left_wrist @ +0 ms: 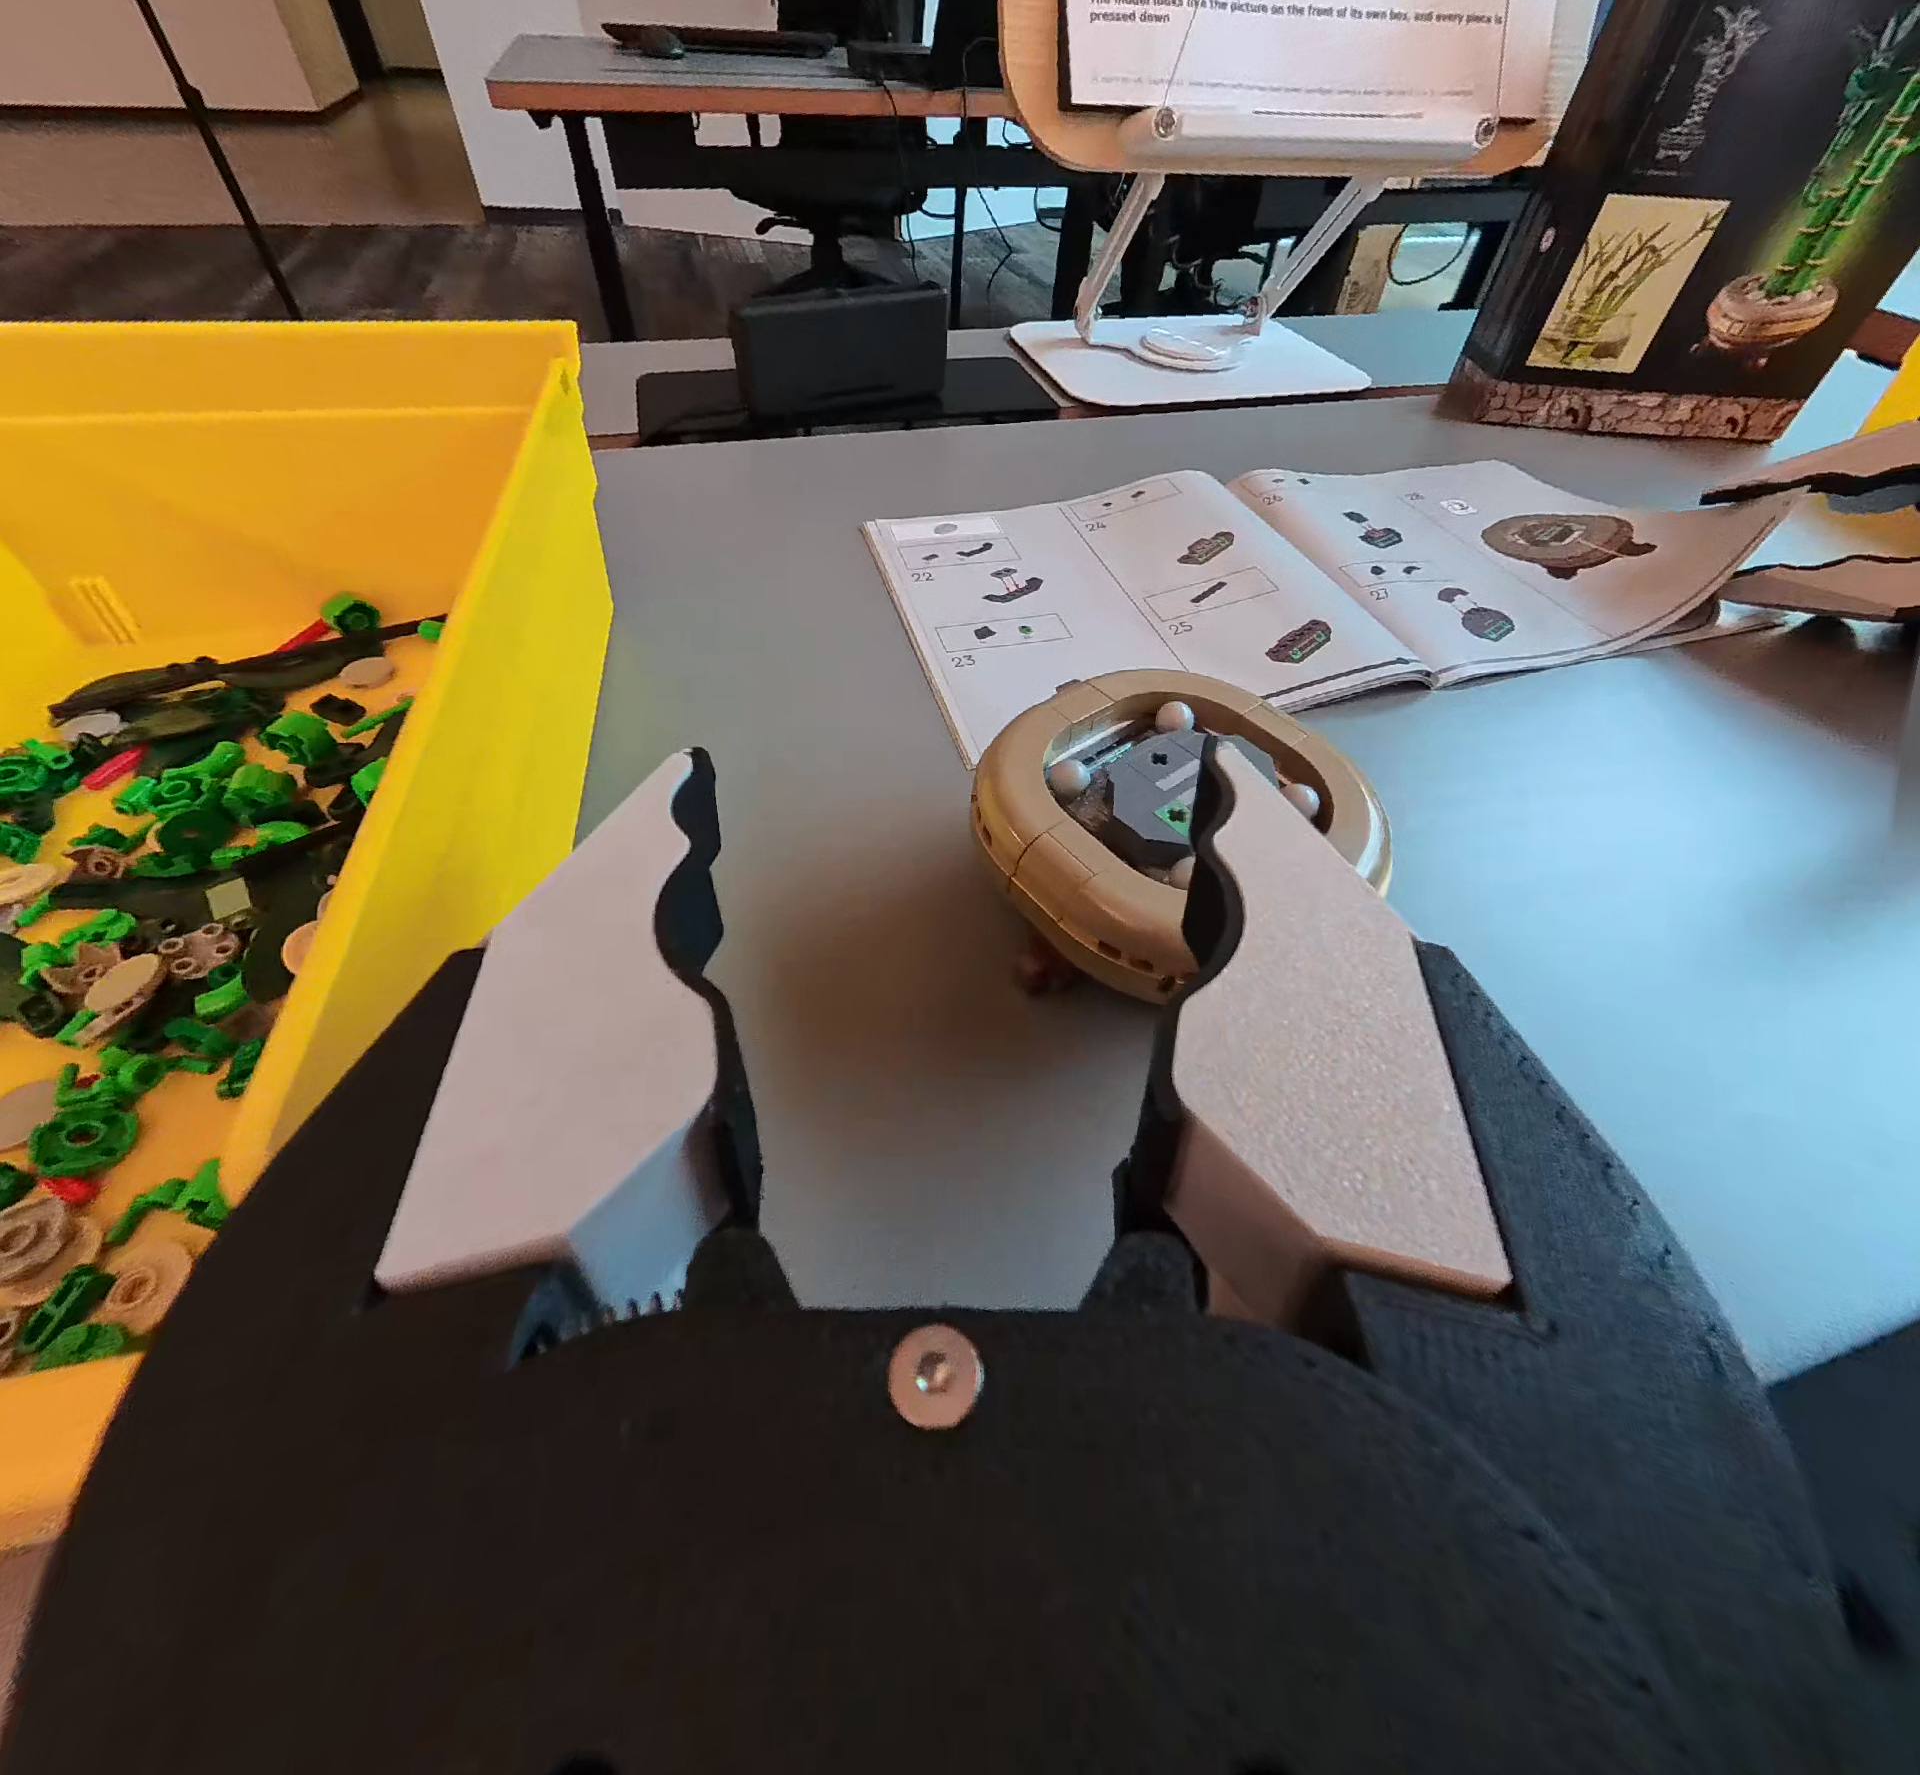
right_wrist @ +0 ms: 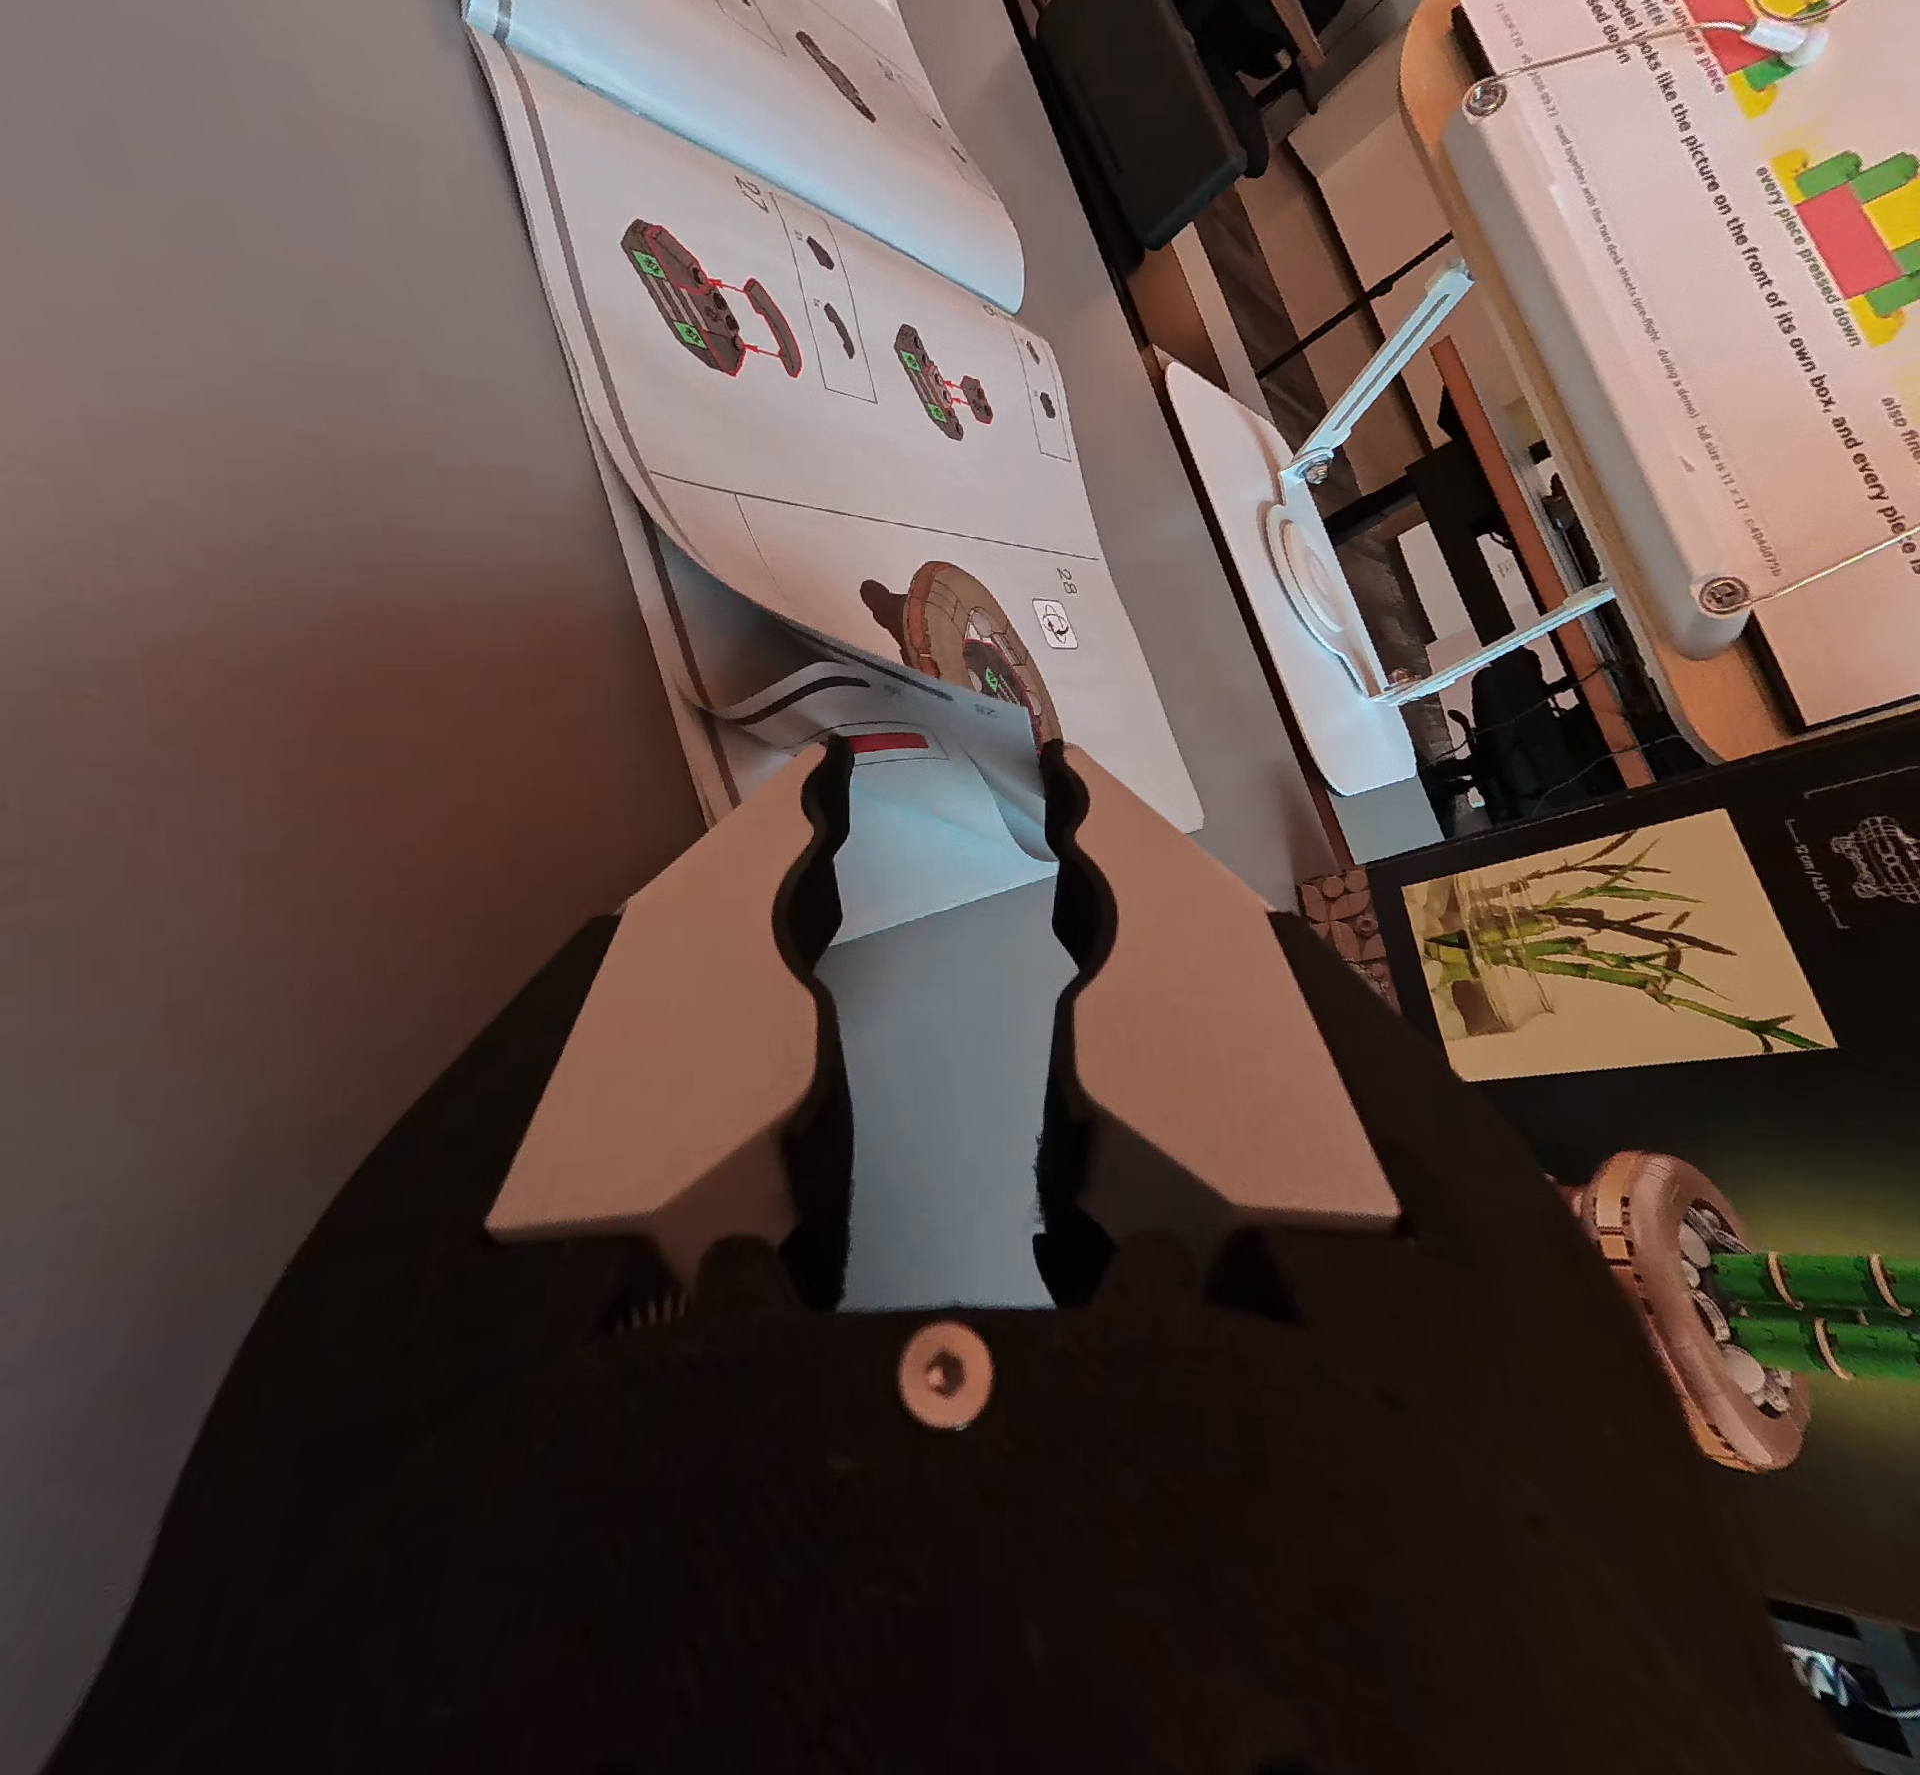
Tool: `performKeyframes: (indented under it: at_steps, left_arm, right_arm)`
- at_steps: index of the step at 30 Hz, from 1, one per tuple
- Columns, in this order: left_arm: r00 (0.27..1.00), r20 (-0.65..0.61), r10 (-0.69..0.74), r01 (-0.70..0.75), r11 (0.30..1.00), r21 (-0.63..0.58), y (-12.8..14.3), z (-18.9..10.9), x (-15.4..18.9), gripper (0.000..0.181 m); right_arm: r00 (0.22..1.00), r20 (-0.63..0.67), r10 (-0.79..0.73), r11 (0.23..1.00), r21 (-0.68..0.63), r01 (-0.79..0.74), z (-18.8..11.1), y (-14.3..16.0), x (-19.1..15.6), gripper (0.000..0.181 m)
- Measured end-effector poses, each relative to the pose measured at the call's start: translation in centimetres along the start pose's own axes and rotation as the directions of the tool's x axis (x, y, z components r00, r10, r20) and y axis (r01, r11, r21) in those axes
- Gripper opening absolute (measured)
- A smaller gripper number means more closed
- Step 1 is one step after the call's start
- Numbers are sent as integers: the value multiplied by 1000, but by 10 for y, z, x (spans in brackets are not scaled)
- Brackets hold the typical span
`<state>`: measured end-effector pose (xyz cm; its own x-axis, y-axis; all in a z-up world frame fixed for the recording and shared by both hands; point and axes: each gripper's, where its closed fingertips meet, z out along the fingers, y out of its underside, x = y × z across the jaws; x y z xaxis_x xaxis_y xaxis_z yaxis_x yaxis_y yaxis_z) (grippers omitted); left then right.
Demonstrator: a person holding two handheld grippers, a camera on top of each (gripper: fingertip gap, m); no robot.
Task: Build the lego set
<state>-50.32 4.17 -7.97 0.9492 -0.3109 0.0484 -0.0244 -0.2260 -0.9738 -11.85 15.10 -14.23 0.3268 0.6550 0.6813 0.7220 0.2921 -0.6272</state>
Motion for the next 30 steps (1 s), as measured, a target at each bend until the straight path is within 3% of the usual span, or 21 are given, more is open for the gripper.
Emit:
performKeyframes:
  at_steps: [30]
  left_arm:
    - [995,-81,-52,55,998,26,2,4,5,96]
  right_arm:
    - [1000,-15,-26,1000,-2,26,0,0,0,33]
